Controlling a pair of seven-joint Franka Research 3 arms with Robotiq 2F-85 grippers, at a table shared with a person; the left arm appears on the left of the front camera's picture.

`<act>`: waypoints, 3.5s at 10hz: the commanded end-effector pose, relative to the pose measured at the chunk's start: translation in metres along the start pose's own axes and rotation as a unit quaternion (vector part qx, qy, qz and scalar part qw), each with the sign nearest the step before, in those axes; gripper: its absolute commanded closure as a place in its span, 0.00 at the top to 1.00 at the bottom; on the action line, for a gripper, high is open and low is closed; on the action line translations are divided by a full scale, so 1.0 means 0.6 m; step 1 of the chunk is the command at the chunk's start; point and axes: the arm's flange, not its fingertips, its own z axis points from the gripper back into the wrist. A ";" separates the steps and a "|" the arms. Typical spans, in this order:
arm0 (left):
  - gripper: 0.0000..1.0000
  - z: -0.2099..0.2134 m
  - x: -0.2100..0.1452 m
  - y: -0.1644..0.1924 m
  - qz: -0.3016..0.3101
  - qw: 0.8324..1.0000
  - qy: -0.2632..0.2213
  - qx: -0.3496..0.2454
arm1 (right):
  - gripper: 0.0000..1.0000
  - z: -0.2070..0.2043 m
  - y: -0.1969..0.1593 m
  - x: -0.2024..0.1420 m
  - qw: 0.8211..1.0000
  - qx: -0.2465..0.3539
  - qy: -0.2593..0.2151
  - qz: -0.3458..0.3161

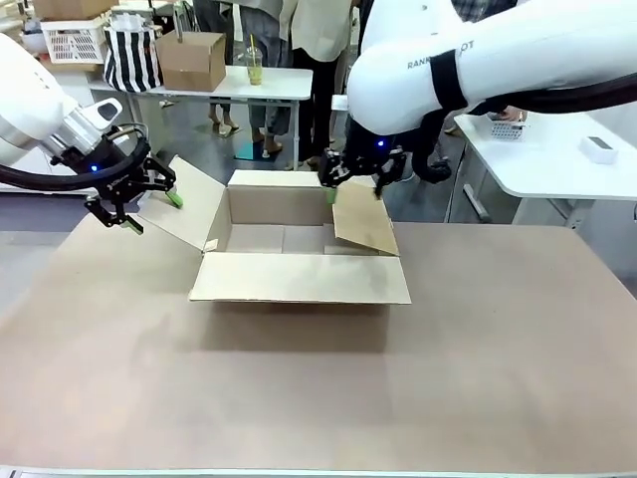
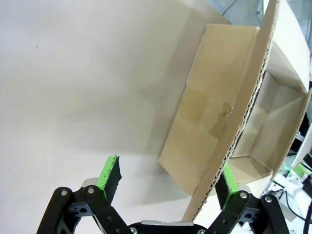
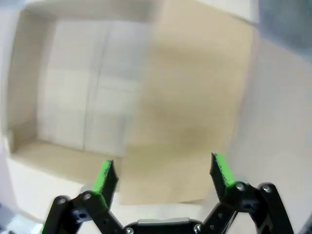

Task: Pack the gift set into the box.
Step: Place both hands on the side flaps of the Package Box and spread them outward.

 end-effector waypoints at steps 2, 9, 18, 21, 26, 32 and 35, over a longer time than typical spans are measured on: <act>1.00 0.004 -0.004 0.000 0.004 1.000 -0.003 0.008 | 1.00 0.010 0.071 0.030 0.975 -0.161 0.001 -0.152; 1.00 0.004 -0.004 0.000 0.004 1.000 -0.003 0.008 | 1.00 -0.072 0.131 0.074 0.991 -0.112 0.003 -0.078; 1.00 0.004 -0.004 0.000 0.004 1.000 -0.003 0.008 | 1.00 -0.024 0.050 0.051 0.977 -0.194 0.018 -0.081; 1.00 0.004 -0.004 0.000 0.004 1.000 -0.003 0.008 | 1.00 -0.009 -0.009 0.027 0.976 -0.194 0.030 -0.098; 1.00 0.004 -0.004 0.000 0.004 1.000 -0.003 0.008 | 1.00 -0.015 -0.147 -0.030 0.978 -0.124 0.020 -0.167; 1.00 0.004 -0.004 0.000 0.004 1.000 -0.003 0.008 | 1.00 -0.011 -0.219 -0.042 0.978 -0.045 -0.009 -0.203; 1.00 0.004 -0.004 0.000 0.004 1.000 -0.003 0.008 | 1.00 -0.011 -0.219 -0.042 0.978 -0.045 -0.009 -0.203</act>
